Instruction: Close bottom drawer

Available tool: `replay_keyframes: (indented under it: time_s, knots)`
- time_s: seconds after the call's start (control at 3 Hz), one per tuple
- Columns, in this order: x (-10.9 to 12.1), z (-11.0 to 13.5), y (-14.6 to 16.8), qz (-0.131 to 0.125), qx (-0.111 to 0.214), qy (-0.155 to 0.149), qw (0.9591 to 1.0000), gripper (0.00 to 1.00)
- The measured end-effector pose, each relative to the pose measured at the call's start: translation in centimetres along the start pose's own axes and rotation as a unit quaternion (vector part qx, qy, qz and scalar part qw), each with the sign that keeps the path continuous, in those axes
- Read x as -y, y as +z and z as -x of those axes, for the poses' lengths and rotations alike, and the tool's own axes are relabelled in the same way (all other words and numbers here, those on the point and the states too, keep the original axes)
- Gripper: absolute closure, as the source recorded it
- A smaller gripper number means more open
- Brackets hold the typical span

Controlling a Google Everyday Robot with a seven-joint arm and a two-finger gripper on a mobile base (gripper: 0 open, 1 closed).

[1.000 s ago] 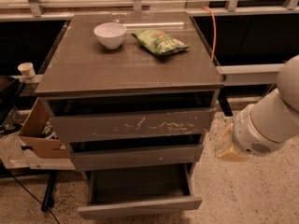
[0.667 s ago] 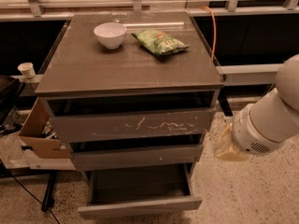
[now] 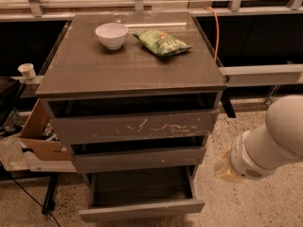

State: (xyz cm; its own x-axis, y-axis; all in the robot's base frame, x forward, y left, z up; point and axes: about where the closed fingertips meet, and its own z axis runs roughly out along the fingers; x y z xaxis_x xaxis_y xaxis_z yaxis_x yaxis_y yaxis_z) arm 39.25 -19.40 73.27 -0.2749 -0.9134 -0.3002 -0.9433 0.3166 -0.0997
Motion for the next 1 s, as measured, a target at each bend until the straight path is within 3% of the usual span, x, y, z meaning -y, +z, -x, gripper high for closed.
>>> replay_keyframes:
  time_s: [0.33,0.67,1.0]
  knots:
    - [-0.7,-1.9,5.3,-0.002,0.004,0.007,1.0000,1.00]
    - [-2.1,-4.1,15.5,0.021,0.033,0.006,0.9992,1.00]
    - [-2.3,-4.1,16.1,0.022,0.034,0.005,0.9992,1.00]
